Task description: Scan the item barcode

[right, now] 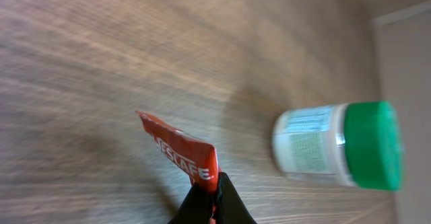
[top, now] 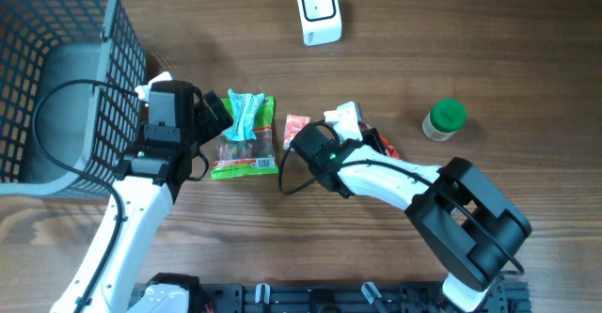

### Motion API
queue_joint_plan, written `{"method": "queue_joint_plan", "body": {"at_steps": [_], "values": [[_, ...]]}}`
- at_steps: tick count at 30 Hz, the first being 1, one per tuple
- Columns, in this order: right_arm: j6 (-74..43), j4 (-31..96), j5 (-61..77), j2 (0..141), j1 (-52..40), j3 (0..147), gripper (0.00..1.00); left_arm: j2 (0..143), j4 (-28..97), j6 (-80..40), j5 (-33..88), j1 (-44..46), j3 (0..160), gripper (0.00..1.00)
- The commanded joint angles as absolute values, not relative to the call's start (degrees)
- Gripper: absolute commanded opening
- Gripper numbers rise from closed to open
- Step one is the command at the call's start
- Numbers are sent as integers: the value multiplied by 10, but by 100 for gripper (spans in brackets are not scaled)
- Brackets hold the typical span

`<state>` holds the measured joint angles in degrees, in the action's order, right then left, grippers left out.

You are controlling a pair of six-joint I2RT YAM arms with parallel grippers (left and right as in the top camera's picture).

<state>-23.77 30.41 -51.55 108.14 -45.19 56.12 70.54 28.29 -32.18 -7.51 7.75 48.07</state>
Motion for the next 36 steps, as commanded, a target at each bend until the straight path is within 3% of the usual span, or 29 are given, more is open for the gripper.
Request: {"method": "queue_joint_plan", "body": {"at_steps": [1, 4, 8, 10, 23, 30, 36], "values": [[-302, 302, -439, 1090, -453, 561, 4, 703, 283, -315, -80, 74, 485, 100], [-314, 309, -449, 1090, -453, 561, 4, 703, 283, -315, -80, 74, 485, 100], [-220, 401, -672, 1090, -453, 562, 4, 703, 283, -315, -80, 74, 485, 100], [-208, 395, -691, 1090, -453, 562, 4, 703, 283, -315, -80, 74, 485, 100], [-260, 303, -517, 1103, -449, 561, 4, 703, 283, -315, -80, 74, 485, 100], [-256, 241, -354, 1103, -449, 561, 4, 703, 283, -315, -80, 74, 485, 100], [-256, 231, -325, 1103, -449, 561, 4, 703, 283, -315, -80, 74, 485, 100]]}}
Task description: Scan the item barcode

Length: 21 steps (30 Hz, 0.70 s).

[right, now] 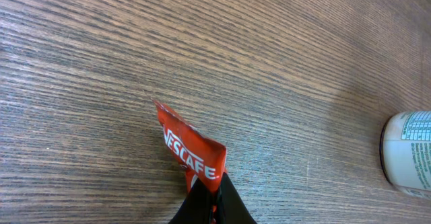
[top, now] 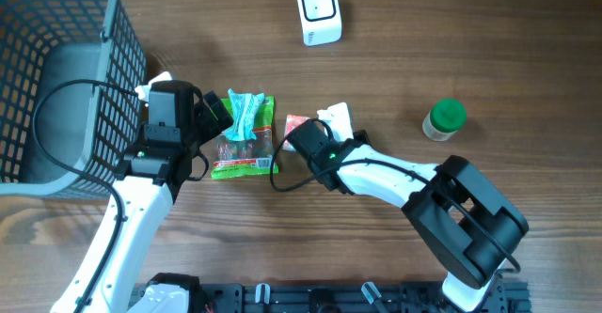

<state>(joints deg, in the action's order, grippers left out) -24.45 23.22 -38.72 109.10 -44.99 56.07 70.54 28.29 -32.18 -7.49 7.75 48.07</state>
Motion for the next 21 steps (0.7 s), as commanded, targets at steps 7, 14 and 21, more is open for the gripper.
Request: {"method": "queue_joint_plan", "body": {"at_steps": [7, 14, 21], "values": [[-230, 239, -351, 1085, -449, 563, 4, 703, 283, -315, -80, 74, 485, 100], [-150, 242, -363, 941, -449, 564, 16, 703, 283, -315, -80, 74, 485, 100], [-49, 342, -112, 808, -347, 564, 49, 703, 283, -315, -80, 74, 485, 100]]}}
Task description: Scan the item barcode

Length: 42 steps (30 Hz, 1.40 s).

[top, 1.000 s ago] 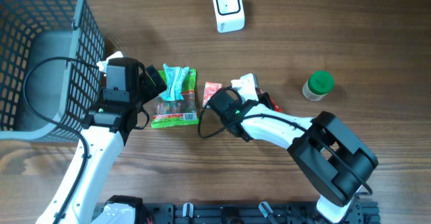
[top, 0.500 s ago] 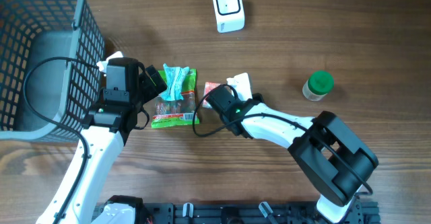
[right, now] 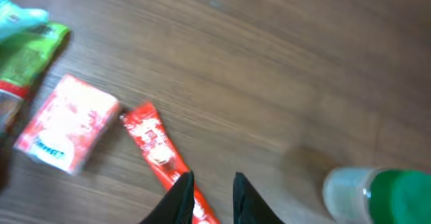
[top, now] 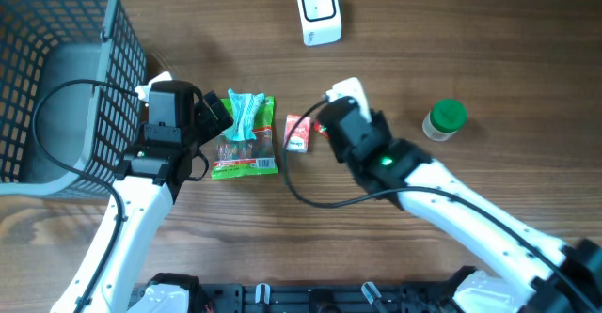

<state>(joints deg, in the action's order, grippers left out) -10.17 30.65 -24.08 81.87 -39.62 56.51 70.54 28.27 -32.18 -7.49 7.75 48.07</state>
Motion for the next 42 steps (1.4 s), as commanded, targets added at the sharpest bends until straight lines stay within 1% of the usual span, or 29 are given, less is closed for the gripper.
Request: {"method": "queue_joint_plan", "body": {"at_steps": [1, 2, 3, 5, 6, 8, 9, 12, 13, 15, 16, 19, 25, 26, 27, 28, 30, 31, 32, 33, 35, 36, 38, 39, 40, 42], "values": [[-24, 362, -48, 812, -326, 564, 53, 703, 283, -315, -80, 74, 485, 100], [-5, 380, 30, 820, -280, 563, 58, 703, 283, -315, -80, 74, 485, 100], [7, 383, 63, 827, -256, 562, 58, 703, 283, -315, -80, 74, 485, 100], [60, 380, 185, 860, -184, 562, 58, 703, 283, -315, -80, 74, 485, 100], [80, 381, 231, 881, -156, 562, 55, 703, 283, -315, -80, 74, 485, 100], [90, 379, 260, 932, -116, 562, 47, 703, 283, -315, -80, 74, 485, 100], [90, 371, 274, 958, -106, 562, 43, 703, 283, -315, -80, 74, 485, 100], [91, 365, 296, 1016, -102, 562, 42, 703, 283, -315, -80, 74, 485, 100], [90, 361, 309, 1046, -103, 562, 40, 703, 283, -315, -80, 74, 485, 100], [90, 352, 329, 1070, -103, 562, 39, 703, 283, -315, -80, 74, 485, 100], [90, 351, 335, 1077, -103, 562, 37, 703, 283, -315, -80, 74, 485, 100], [88, 351, 335, 1079, -103, 562, 25, 703, 283, -315, -80, 74, 485, 100], [88, 351, 335, 1079, -103, 557, 23, 703, 283, -315, -80, 74, 485, 100], [88, 352, 335, 1079, -103, 557, 29, 703, 283, -315, -80, 74, 485, 100], [88, 352, 335, 1079, -103, 557, 33, 703, 283, -315, -80, 74, 485, 100], [88, 349, 335, 1079, -106, 555, 33, 703, 283, -315, -80, 74, 485, 100], [81, 328, 326, 1079, -114, 543, 25, 703, 283, -315, -80, 74, 485, 100], [67, 320, 305, 1079, -118, 539, 23, 703, 283, -315, -80, 74, 485, 100], [60, 318, 296, 1079, -118, 539, 23, 703, 283, -315, -80, 74, 485, 100], [60, 317, 309, 1079, -118, 540, 26, 703, 283, -315, -80, 74, 485, 100], [57, 318, 331, 1078, -115, 542, 26, 703, 283, -315, -80, 74, 485, 100], [37, 317, 330, 1078, -112, 542, 18, 703, 283, -315, -80, 74, 485, 100], [28, 320, 330, 1078, -111, 542, 8, 703, 283, -315, -80, 74, 485, 100], [28, 321, 318, 1078, -111, 542, 4, 703, 283, -315, -80, 74, 485, 100], [21, 321, 299, 1076, -111, 543, 4, 703, 283, -315, -80, 74, 485, 100], [-12, 361, 199, 1048, -110, 568, 5, 703, 283, -315, -80, 74, 485, 100]]}}
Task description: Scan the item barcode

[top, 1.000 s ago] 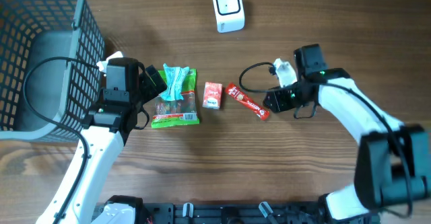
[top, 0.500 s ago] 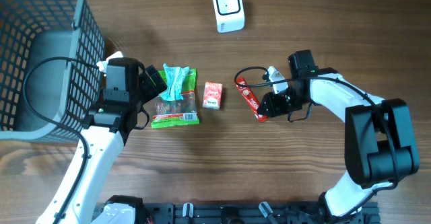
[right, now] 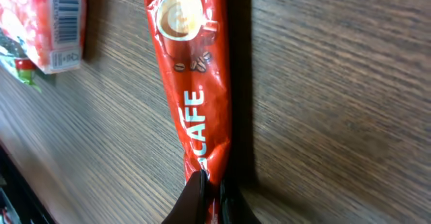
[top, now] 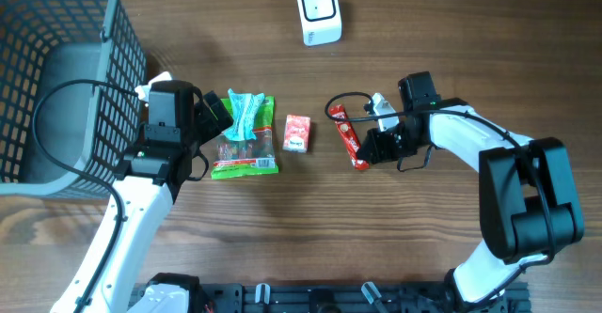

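A red Nescafe sachet (top: pixel 349 136) lies flat on the wooden table, right of a small red box (top: pixel 296 133). My right gripper (top: pixel 369 154) comes at it from the right and is shut on its lower end. In the right wrist view the sachet (right: pixel 192 69) runs up from the pinching gripper (right: pixel 209 187), printed side up. The red box (right: pixel 57 22) shows a barcode at the upper left. The white scanner (top: pixel 318 10) stands at the far edge. My left gripper (top: pixel 214 111) rests open at the left edge of a green candy bag (top: pixel 246 134).
A grey wire basket (top: pixel 66 78) fills the far left. The right arm (top: pixel 451 134) stretches over the right middle of the table. Black cable loops lie near both arms.
The right gripper was open with the sachet lying between its fingers; now it is shut on the sachet's end. The right arm now reaches in from the right. The green-capped bottle no longer shows.
First the right gripper held the sachet by one end just over the table, near the green-capped bottle. It still held it a moment later. Then the fingers stood open with the sachet flat beside the red box. Now they pinch its end again.
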### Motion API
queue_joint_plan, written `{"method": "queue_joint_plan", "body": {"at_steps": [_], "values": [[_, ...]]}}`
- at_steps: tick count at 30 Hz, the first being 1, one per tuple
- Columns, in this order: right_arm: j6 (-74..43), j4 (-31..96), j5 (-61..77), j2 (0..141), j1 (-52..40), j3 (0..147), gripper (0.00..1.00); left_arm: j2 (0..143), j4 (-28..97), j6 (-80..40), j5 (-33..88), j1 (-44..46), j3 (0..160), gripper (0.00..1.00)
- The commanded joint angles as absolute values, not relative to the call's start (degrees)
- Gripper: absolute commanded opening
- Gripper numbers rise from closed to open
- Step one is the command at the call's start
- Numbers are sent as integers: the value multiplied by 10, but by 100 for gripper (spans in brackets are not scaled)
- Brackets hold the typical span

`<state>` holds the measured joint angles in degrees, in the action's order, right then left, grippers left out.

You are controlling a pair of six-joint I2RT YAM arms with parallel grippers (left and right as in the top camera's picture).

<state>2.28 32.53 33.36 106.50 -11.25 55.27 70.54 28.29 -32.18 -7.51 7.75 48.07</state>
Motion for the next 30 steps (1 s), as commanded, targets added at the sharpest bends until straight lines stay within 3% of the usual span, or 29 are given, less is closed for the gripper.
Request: {"method": "queue_joint_plan", "body": {"at_steps": [1, 4, 7, 14, 18, 26, 30], "values": [[-34, 383, 132, 1019, -112, 583, 4, 703, 283, -315, -80, 74, 485, 100], [-98, 422, -121, 893, -152, 592, 4, 703, 283, -315, -80, 74, 485, 100], [-176, 474, -316, 870, -230, 590, 4, 703, 283, -315, -80, 74, 485, 100], [-287, 495, -608, 1064, -413, 562, 4, 703, 283, -315, -80, 74, 485, 100], [-285, 468, -639, 1164, -427, 562, 4, 703, 283, -315, -80, 74, 485, 100], [-195, 388, -479, 1183, -428, 568, 5, 703, 283, -315, -80, 74, 485, 100], [-194, 376, -433, 1180, -428, 579, 20, 703, 283, -315, -80, 74, 485, 100]]}}
